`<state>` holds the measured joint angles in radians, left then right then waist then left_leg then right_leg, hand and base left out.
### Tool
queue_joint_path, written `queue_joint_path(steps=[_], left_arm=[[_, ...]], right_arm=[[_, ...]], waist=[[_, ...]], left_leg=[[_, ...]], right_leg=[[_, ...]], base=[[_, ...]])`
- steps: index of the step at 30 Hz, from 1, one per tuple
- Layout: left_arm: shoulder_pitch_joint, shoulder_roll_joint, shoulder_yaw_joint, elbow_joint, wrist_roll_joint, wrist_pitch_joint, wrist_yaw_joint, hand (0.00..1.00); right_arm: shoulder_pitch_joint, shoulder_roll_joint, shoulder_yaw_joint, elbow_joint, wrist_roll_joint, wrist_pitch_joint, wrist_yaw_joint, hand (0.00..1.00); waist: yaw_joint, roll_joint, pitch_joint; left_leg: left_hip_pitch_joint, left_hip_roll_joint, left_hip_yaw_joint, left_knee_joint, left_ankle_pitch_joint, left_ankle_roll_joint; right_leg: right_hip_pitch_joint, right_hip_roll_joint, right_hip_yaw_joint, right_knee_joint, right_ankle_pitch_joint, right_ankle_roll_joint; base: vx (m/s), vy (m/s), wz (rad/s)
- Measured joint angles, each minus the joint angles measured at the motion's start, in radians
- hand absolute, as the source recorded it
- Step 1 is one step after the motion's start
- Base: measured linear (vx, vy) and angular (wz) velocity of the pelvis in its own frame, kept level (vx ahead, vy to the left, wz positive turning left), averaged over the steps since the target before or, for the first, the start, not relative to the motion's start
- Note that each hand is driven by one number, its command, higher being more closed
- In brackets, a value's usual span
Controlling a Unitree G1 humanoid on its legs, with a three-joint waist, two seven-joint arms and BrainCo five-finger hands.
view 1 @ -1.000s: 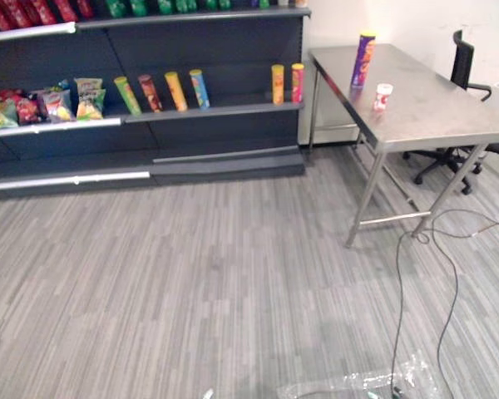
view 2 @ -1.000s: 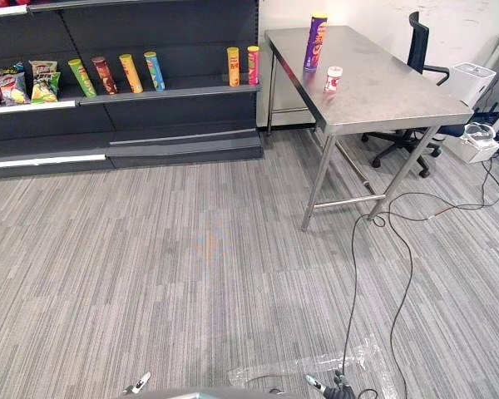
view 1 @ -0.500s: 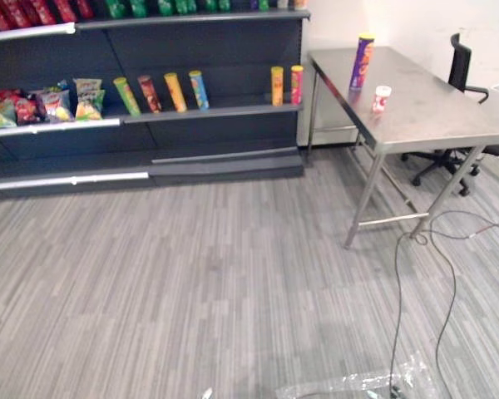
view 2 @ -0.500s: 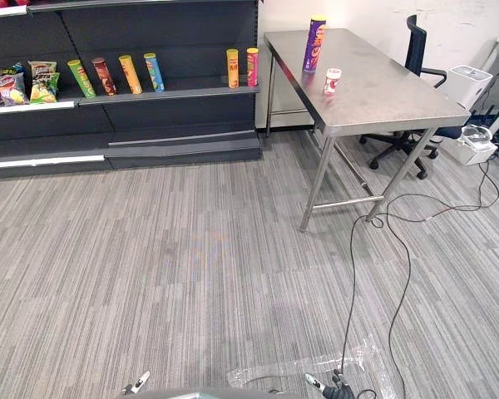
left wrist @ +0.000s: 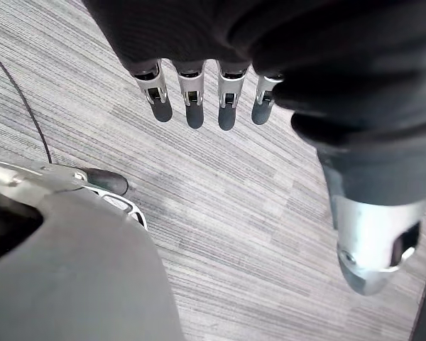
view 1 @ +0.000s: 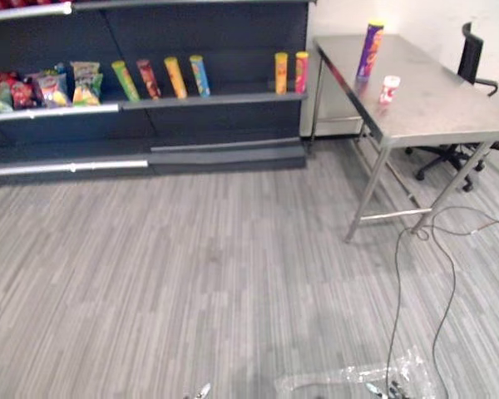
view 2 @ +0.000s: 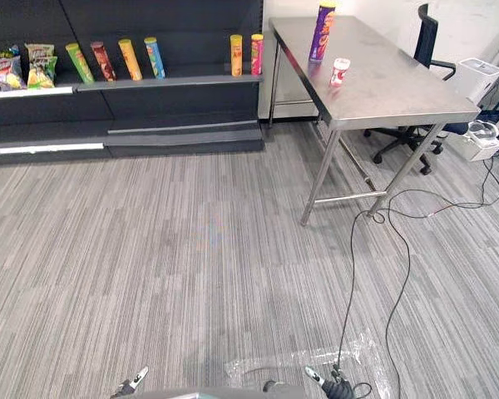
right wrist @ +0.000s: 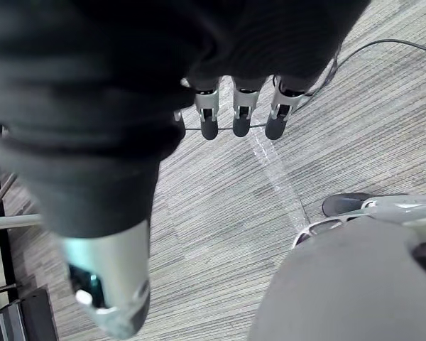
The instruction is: Put the gum and the chips on the shelf.
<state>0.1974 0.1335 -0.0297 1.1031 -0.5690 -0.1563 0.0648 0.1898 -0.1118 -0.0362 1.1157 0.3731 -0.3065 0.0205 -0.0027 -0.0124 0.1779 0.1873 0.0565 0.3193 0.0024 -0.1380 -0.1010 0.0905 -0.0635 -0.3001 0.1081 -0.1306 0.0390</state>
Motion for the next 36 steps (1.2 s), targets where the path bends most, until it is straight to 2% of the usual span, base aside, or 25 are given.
queue_joint_path(steps=[3,5,6,7,8,10,12,16,17,18,19,21,22,23,26,27,28,29,30,31,32,33,34,35,36], left_arm=[[-0.005,0.017,0.011,-0.012,-0.023,0.015,-0.002,0.00],[-0.002,0.019,0.018,-0.035,-0.078,0.030,-0.004,0.00],[0.001,0.010,0.024,-0.048,-0.119,0.044,-0.010,0.00],[0.002,0.000,0.037,-0.051,-0.141,0.049,-0.018,0.00],[0.003,-0.005,0.046,-0.051,-0.164,0.049,-0.034,0.00],[0.019,-0.014,0.048,-0.072,-0.163,0.042,-0.063,0.00],[0.034,-0.014,0.047,-0.084,-0.153,0.033,-0.096,0.00],[0.044,-0.019,0.046,-0.086,-0.154,0.034,-0.113,0.00],[0.048,-0.020,0.047,-0.083,-0.155,0.034,-0.112,0.00],[0.062,-0.016,0.049,-0.082,-0.154,0.033,-0.111,0.00],[0.063,-0.003,0.055,-0.083,-0.153,0.028,-0.108,0.00],[0.050,0.012,0.056,-0.080,-0.134,0.030,-0.104,0.00],[0.043,0.013,0.057,-0.074,-0.107,0.034,-0.104,0.00],[0.040,0.013,0.057,-0.068,-0.088,0.034,-0.104,0.00],[0.040,0.018,0.055,-0.062,-0.035,0.026,-0.102,0.00],[0.040,0.020,0.054,-0.062,-0.032,0.027,-0.107,0.00],[0.040,0.023,0.051,-0.064,-0.008,0.027,-0.111,0.00],[0.040,0.030,0.041,-0.071,0.009,0.029,-0.115,0.00],[0.041,0.031,0.040,-0.071,0.017,0.029,-0.114,0.00],[0.042,0.032,0.034,-0.071,0.033,0.029,-0.112,0.00],[0.044,0.032,0.024,-0.071,0.043,0.026,-0.110,0.00],[0.045,0.032,0.016,-0.070,0.044,0.026,-0.109,0.00],[0.045,0.032,0.002,-0.070,0.049,0.026,-0.107,0.00],[0.041,0.029,-0.004,-0.070,0.070,0.027,-0.103,0.00],[0.039,0.028,-0.005,-0.070,0.073,0.028,-0.100,0.00]], right_arm=[[-0.002,0.010,-0.007,-0.004,-0.001,0.002,-0.017,0.00],[-0.001,0.011,-0.005,-0.003,-0.001,0.011,-0.022,0.00],[-0.002,0.004,-0.004,-0.004,-0.002,0.017,-0.026,0.00],[-0.002,-0.001,-0.003,-0.004,-0.002,0.019,-0.028,0.00],[-0.007,-0.005,-0.004,-0.001,-0.002,0.022,-0.028,0.00],[-0.009,-0.009,-0.006,0.000,-0.002,0.030,-0.024,0.00],[-0.015,-0.007,-0.016,-0.002,-0.002,0.035,-0.012,0.00],[-0.009,-0.008,-0.035,-0.002,-0.014,0.010,0.018,0.00],[-0.008,-0.008,-0.034,-0.001,-0.020,0.007,0.020,0.00],[-0.010,-0.002,-0.034,-0.001,-0.021,0.006,0.027,0.00],[-0.014,0.011,-0.035,-0.001,-0.023,0.003,0.031,0.00],[-0.017,0.032,-0.035,-0.001,-0.039,-0.005,0.031,0.00],[-0.014,0.033,-0.037,0.000,-0.045,-0.005,0.024,0.00],[-0.014,0.033,-0.037,-0.001,-0.047,-0.005,0.018,0.00],[-0.004,0.031,-0.037,-0.002,-0.060,-0.012,0.012,0.00],[-0.004,0.032,-0.037,-0.003,-0.064,-0.020,0.013,0.00],[0.001,0.031,-0.036,-0.010,-0.062,-0.027,0.011,0.00],[0.003,0.025,-0.035,-0.013,-0.058,-0.028,0.010,0.00],[0.004,0.024,-0.033,-0.016,-0.057,-0.028,0.009,0.00],[0.008,0.020,-0.020,-0.038,-0.050,-0.028,0.007,0.00],[0.015,0.008,0.004,-0.051,-0.040,-0.034,0.007,0.00],[0.014,0.003,0.007,-0.055,-0.039,-0.035,0.007,0.00],[0.017,0.001,0.007,-0.076,-0.039,-0.035,0.005,0.00],[0.025,-0.001,0.007,-0.092,-0.036,-0.048,0.002,0.00],[0.029,0.000,0.006,-0.094,-0.029,-0.055,0.002,0.00]], waist=[[-0.008,-0.023,0.018],[-0.006,-0.034,0.035],[-0.004,-0.018,0.044],[-0.001,-0.018,0.062],[0.001,-0.005,0.072],[0.004,0.001,0.077],[0.003,0.001,0.077],[0.001,0.018,0.082],[0.004,0.017,0.083],[0.010,0.017,0.076],[0.009,-0.019,0.070],[0.007,-0.044,0.057],[0.007,-0.042,0.055],[0.007,-0.040,0.053],[0.005,-0.040,0.024],[0.003,-0.042,0.023],[0.001,-0.042,0.023],[-0.001,-0.036,0.027],[-0.001,-0.038,0.026],[-0.003,-0.034,0.028],[-0.008,-0.026,0.033],[-0.013,-0.021,0.034],[-0.023,-0.009,0.034],[-0.026,0.004,0.035],[-0.027,0.007,0.035]], left_leg=[[-0.105,0.030,0.023,0.193,-0.066,-0.010],[-0.191,0.071,0.064,0.399,-0.066,-0.011],[-0.259,0.116,0.066,0.559,-0.055,-0.017],[-0.311,0.144,0.058,0.668,-0.044,-0.013],[-0.332,0.149,0.048,0.698,-0.080,-0.010],[-0.346,0.145,0.055,0.638,-0.098,-0.010],[-0.363,0.146,0.047,0.493,-0.071,-0.009],[-0.377,0.159,-0.032,0.170,0.074,-0.035],[-0.376,0.169,-0.032,0.169,0.124,-0.030],[-0.361,0.149,-0.026,0.201,0.174,-0.007],[-0.369,0.121,-0.013,0.256,0.137,0.035],[-0.398,0.095,0.000,0.349,0.059,0.056],[-0.396,0.078,0.005,0.388,0.030,0.087],[-0.391,0.070,0.009,0.401,0.018,0.102],[-0.331,0.017,0.028,0.367,-0.016,0.132],[-0.296,0.000,0.026,0.334,-0.020,0.138],[-0.245,-0.021,0.020,0.287,-0.032,0.154],[-0.201,-0.034,0.012,0.249,-0.044,0.160],[-0.179,-0.038,0.007,0.235,-0.046,0.162],[-0.127,-0.039,0.000,0.197,-0.046,0.163],[-0.073,-0.033,-0.002,0.159,-0.046,0.162],[-0.050,-0.026,-0.003,0.143,-0.046,0.162],[-0.013,-0.008,-0.004,0.118,-0.047,0.158],[0.010,0.012,-0.008,0.101,-0.057,0.143],[0.013,0.022,-0.010,0.096,-0.064,0.131]], right_leg=[[-0.084,-0.036,-0.009,0.153,-0.094,-0.016],[-0.084,-0.047,-0.008,0.176,-0.119,-0.024],[-0.073,-0.039,-0.002,0.176,-0.124,-0.031],[-0.056,-0.034,0.007,0.175,-0.129,-0.034],[-0.033,-0.039,0.020,0.174,-0.133,-0.033],[-0.013,-0.056,0.047,0.170,-0.136,-0.031],[0.013,-0.073,0.076,0.158,-0.145,-0.017],[0.082,-0.080,0.105,0.121,-0.177,0.036],[0.101,-0.085,0.124,0.121,-0.191,0.059],[0.128,-0.116,0.143,0.106,-0.204,0.080],[0.148,-0.148,0.150,0.077,-0.194,0.081],[0.154,-0.190,0.157,0.072,-0.144,0.111],[0.155,-0.212,0.166,0.099,-0.121,0.118],[0.151,-0.224,0.170,0.124,-0.111,0.120],[0.047,-0.285,0.178,0.376,0.003,0.114],[0.003,-0.307,0.176,0.477,0.071,0.104],[-0.051,-0.334,0.175,0.602,0.189,0.091],[-0.113,-0.352,0.176,0.744,0.200,0.078],[-0.146,-0.352,0.167,0.813,0.152,0.073],[-0.198,-0.340,0.127,0.900,0.055,0.056],[-0.239,-0.311,0.072,0.916,-0.027,0.038],[-0.256,-0.289,0.047,0.893,-0.058,0.032],[-0.291,-0.243,-0.003,0.804,-0.093,0.021],[-0.330,-0.199,-0.043,0.671,-0.094,0.018],[-0.350,-0.179,-0.054,0.596,-0.089,0.020]], base=[[-0.03,-0.088,0.19],[-0.01,-0.145,0.06],[0.02,-0.068,-0.10],[0.07,-0.024,-0.18],[0.09,0.021,-0.23],[0.17,0.086,-0.44],[0.22,0.136,-0.43],[0.29,0.244,-0.25],[0.40,0.377,-0.49],[0.44,0.361,-0.56],[0.45,0.328,-0.42],[0.50,0.353,-0.10],[0.40,0.309,0.01],[0.39,0.303,0.05],[0.39,0.267,0.11],[0.29,0.170,0.21],[0.35,0.182,0.26],[0.38,0.175,0.21],[0.37,0.125,0.17],[0.36,0.086,0.10],[0.31,0.052,0.06],[0.30,0.007,0.03],[0.28,-0.057,0.05],[0.27,-0.086,0.07],[0.26,-0.130,0.16]])
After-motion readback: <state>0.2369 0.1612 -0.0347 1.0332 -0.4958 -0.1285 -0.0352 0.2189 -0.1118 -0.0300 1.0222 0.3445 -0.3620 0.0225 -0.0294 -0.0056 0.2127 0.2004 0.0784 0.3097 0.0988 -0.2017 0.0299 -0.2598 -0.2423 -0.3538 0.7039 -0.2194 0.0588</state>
